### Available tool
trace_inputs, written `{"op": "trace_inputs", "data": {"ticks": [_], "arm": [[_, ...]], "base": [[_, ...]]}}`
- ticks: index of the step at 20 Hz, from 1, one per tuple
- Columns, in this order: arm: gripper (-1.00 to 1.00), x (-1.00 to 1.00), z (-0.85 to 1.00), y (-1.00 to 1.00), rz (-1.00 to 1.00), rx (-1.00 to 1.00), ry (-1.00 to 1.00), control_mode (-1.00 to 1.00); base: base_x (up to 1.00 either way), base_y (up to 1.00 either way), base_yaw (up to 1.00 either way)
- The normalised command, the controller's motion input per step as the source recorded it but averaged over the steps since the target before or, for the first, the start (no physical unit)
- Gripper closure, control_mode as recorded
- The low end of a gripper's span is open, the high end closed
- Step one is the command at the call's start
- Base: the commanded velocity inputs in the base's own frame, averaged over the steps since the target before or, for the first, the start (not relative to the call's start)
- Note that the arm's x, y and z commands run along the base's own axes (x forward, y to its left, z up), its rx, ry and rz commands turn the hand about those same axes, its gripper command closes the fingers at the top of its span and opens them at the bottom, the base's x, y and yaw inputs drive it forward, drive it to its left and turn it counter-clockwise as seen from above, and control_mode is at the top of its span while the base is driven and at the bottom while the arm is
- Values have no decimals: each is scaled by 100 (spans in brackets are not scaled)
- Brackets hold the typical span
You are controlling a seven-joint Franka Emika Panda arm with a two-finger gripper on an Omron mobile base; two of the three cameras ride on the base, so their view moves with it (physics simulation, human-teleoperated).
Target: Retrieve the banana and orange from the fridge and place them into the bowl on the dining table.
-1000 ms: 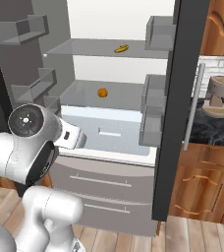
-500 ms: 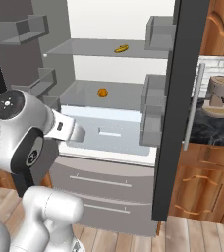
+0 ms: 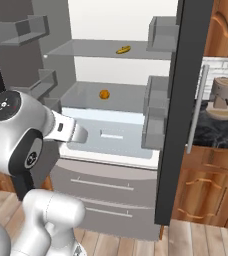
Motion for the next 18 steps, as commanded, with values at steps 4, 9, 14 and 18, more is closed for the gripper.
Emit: {"op": "trace_inputs", "data": {"ticks": [4,9,14,18], "arm": [[-100,0,0,0,0,0,0,100],[-100,0,0,0,0,0,0,100],[-100,0,0,0,0,0,0,100],[-100,0,0,0,0,0,0,100]], "base": [[62,-25,0],[91,-32,0],[100,-42,0],[95,-35,0]]}}
